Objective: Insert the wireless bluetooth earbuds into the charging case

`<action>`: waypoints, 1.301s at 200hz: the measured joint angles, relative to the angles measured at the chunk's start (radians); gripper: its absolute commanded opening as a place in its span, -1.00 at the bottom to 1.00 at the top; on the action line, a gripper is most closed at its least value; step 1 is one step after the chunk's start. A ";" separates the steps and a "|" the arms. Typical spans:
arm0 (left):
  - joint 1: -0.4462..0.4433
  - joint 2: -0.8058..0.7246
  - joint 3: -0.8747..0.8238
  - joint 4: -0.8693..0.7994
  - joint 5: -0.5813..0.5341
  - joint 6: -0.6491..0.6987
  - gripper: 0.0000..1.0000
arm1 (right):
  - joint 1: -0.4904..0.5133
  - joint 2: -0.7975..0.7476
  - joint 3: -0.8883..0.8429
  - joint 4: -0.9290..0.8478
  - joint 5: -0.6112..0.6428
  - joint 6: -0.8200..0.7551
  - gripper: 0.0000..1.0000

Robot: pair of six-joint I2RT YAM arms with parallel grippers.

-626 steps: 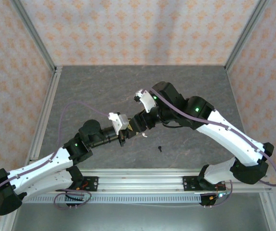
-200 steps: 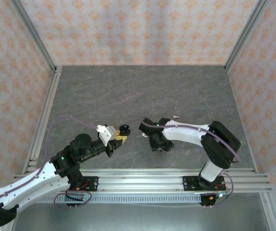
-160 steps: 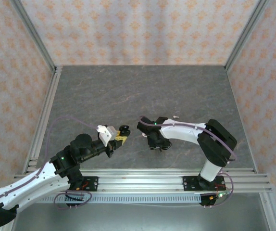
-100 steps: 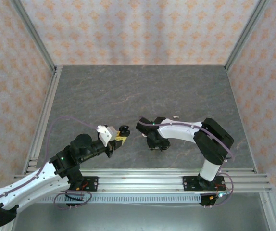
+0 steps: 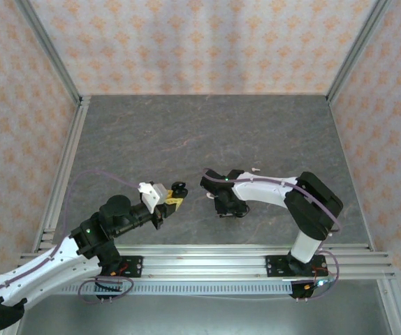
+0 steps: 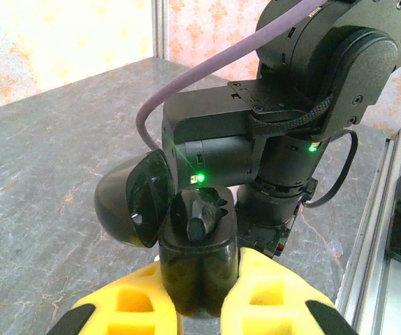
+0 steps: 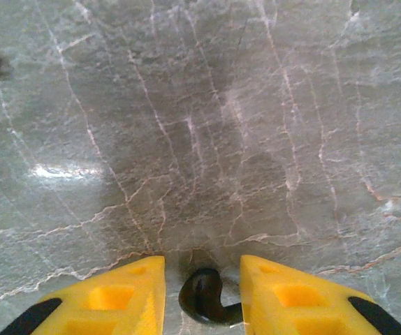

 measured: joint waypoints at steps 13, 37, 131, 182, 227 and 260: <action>0.000 -0.001 0.000 0.000 0.000 0.000 -1.00 | 0.000 0.000 -0.001 -0.004 0.000 -0.006 -0.27; 0.000 -0.001 0.000 0.000 0.000 0.000 -1.00 | -0.006 -0.009 -0.008 -0.006 -0.001 -0.025 -0.26; 0.000 -0.023 0.000 0.000 0.000 -0.012 -1.00 | -0.010 -0.022 -0.021 -0.023 -0.049 -0.085 -0.50; 0.000 -0.055 0.002 -0.021 -0.003 -0.020 -1.00 | -0.023 -0.010 -0.016 -0.026 -0.073 -0.095 -0.57; 0.000 -0.055 0.002 -0.027 -0.003 -0.031 -1.00 | -0.036 0.011 0.005 -0.057 -0.080 -0.108 -0.26; 0.000 -0.050 0.002 -0.027 -0.003 -0.031 -1.00 | -0.036 0.037 0.042 -0.084 -0.078 -0.132 -0.45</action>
